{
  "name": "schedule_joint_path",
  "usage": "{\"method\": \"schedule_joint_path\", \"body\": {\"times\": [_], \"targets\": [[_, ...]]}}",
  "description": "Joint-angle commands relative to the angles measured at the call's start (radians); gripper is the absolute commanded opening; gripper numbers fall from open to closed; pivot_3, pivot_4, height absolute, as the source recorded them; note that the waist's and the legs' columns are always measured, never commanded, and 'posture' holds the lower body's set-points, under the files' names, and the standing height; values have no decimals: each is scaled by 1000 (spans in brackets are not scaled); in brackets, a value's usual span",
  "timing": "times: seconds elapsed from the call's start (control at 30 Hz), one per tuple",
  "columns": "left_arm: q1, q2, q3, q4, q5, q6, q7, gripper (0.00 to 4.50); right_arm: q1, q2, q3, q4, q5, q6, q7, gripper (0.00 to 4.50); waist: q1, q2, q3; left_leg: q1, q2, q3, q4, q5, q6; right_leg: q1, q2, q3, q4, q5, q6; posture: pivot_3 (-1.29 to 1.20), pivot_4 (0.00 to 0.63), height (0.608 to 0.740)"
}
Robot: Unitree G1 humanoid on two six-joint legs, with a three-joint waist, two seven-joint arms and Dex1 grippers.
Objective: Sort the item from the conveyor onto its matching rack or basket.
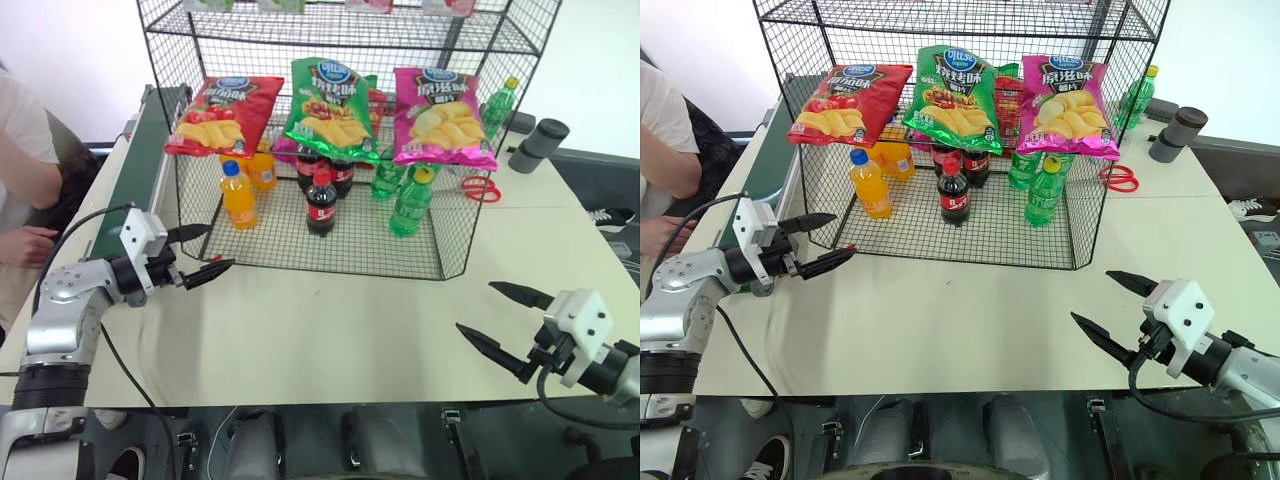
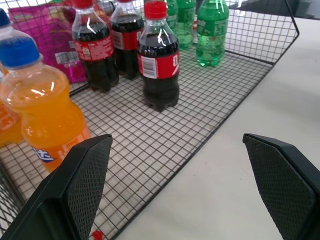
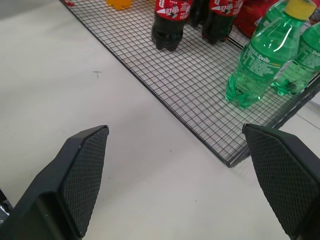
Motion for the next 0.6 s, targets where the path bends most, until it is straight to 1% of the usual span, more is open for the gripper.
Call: {"method": "schedule_joint_path", "body": {"times": [0.03,0.1,0.2,0.27,0.33,0.4,0.5,0.6], "targets": [[2,20,0,-22,24,-59,-22,4500,-1,-13,-19,-5,6,-16,2,4469,-1,0,0,0,0,0,0,0,0,0,0,0,0,0,0,0,150,740],[5,17,-2,-23,18,-56,-33,4500,5,-14,-13,-2,-7,-23,3,4469,0,0,0,0,0,0,0,0,0,0,0,0,0,0,0,0,150,740],[28,27,-8,-58,-28,0,-88,4500,6,-23,-14,16,-26,-33,7,4469,0,0,0,0,0,0,0,0,0,0,0,0,0,0,0,0,150,740],[67,39,-23,-87,-23,17,-115,4500,-12,-26,-20,27,-19,-29,2,4469,-3,0,0,0,0,1,0,0,0,0,0,0,0,0,0,0,150,740],[74,38,-27,-91,-21,24,-116,4500,-21,-28,-18,34,-25,-36,2,4469,-2,0,0,0,0,1,0,0,0,0,0,0,0,0,0,0,150,740],[44,27,-20,-61,-23,-4,-122,4500,-22,-22,-10,36,-31,-41,0,4469,1,0,0,1,0,0,0,0,0,0,0,0,1,0,0,0,150,740],[-19,17,6,-7,-60,20,-124,4500,-19,-18,8,39,-50,-55,-3,4469,10,0,0,0,0,-1,1,0,0,1,1,0,1,0,0,0,150,740],[-75,11,22,57,-81,4,-153,4500,-33,-19,19,41,-51,-55,-13,4469,16,0,0,0,0,0,2,0,0,1,1,0,1,0,0,0,150,740]]}}
